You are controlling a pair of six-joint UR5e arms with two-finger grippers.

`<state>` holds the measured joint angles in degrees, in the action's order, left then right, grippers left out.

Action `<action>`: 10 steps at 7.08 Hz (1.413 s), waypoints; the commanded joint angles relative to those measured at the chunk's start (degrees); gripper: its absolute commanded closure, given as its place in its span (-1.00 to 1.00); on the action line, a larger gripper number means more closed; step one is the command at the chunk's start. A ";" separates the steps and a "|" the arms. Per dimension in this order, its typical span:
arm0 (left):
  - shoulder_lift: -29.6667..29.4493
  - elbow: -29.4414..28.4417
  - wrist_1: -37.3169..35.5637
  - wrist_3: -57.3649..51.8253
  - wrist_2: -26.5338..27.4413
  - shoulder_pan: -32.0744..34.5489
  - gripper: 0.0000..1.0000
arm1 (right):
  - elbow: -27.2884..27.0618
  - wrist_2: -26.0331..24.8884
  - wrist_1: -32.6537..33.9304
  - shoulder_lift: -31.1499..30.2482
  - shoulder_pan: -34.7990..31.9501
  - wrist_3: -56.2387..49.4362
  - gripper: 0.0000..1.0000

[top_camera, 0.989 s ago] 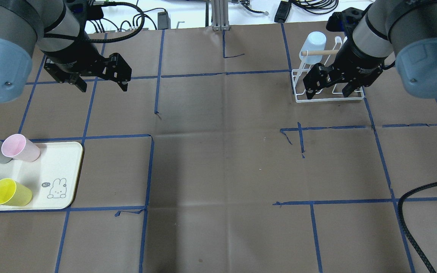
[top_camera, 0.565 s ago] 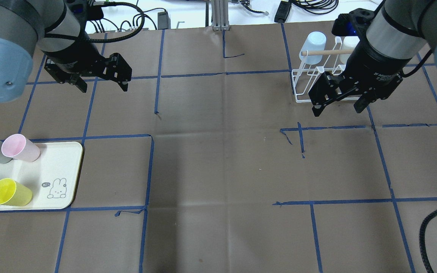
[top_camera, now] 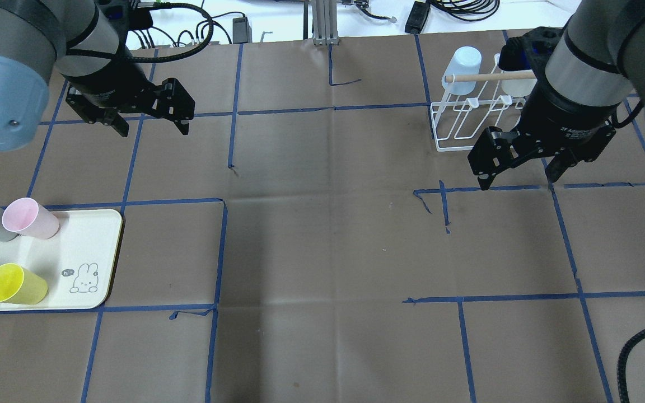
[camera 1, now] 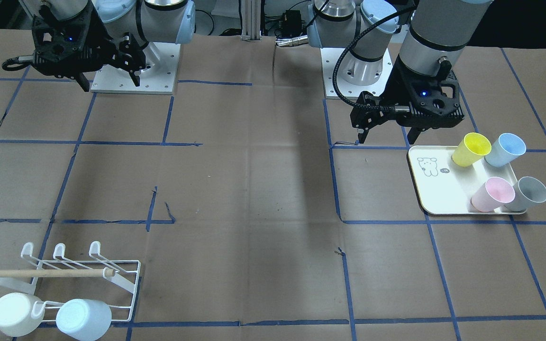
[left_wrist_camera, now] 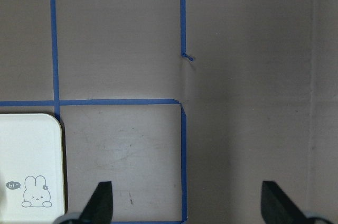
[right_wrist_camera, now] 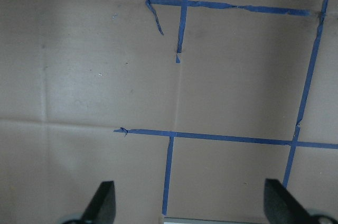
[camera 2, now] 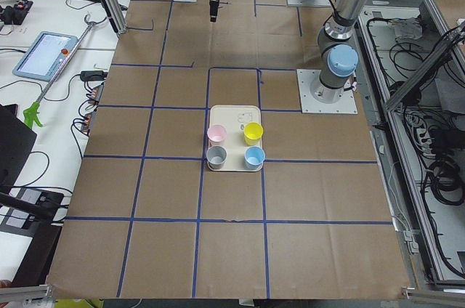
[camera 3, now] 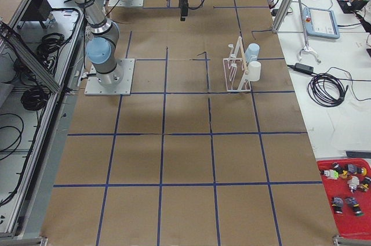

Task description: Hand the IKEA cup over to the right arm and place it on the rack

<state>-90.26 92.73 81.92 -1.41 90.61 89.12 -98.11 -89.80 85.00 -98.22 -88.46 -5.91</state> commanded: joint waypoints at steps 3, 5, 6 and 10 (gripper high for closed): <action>0.00 -0.09 0.00 0.00 0.00 0.00 -0.97 | -0.86 -0.02 2.53 2.06 -3.73 2.22 -1.00; -0.09 -0.09 0.00 0.00 0.00 0.00 -0.97 | -0.77 -0.11 2.36 1.98 -3.73 2.22 -1.00; 0.00 -0.09 0.00 0.00 0.00 0.00 -0.97 | -0.60 -0.28 2.45 1.89 -3.73 2.13 -1.00; -0.09 -0.09 0.00 0.00 0.09 0.00 -0.97 | -0.77 -0.11 2.45 1.98 -3.73 2.22 -1.00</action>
<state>-90.32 92.64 81.92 -1.41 90.67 89.12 -98.80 -89.94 87.45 -96.24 -92.20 -3.70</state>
